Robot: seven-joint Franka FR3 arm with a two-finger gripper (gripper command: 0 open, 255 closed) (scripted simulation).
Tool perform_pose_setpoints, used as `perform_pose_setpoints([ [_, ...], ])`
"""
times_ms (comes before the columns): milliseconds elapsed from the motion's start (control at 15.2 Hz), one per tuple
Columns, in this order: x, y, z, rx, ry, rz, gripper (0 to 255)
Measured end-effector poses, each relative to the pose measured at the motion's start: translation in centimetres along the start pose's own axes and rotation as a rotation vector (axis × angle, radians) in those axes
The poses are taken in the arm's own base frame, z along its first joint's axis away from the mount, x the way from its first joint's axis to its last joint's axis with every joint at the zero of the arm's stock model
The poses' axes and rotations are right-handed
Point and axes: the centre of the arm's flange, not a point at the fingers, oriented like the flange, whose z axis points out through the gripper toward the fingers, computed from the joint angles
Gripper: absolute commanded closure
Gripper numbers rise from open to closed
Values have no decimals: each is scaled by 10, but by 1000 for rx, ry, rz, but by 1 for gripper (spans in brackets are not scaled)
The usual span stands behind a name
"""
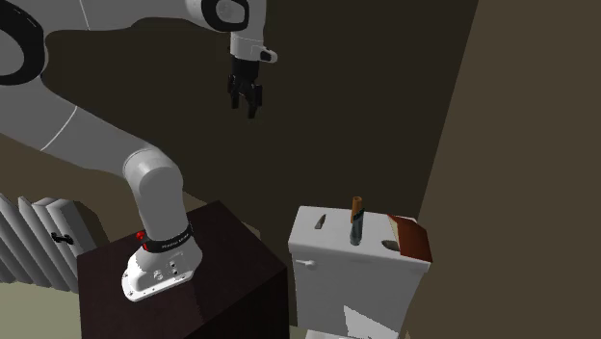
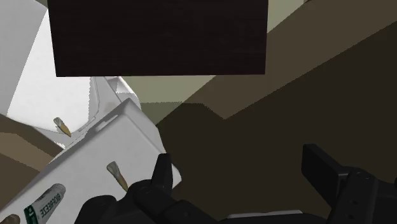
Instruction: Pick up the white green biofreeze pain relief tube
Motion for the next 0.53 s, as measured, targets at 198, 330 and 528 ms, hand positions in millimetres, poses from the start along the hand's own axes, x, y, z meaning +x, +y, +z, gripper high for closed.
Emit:
perform_pose_setpoints([
  [198,9,9,8,-3,2,8,0],
  [330,19,26,23,-6,5,21,0],
  [528,39,53,41,-13,11,41,0],
])
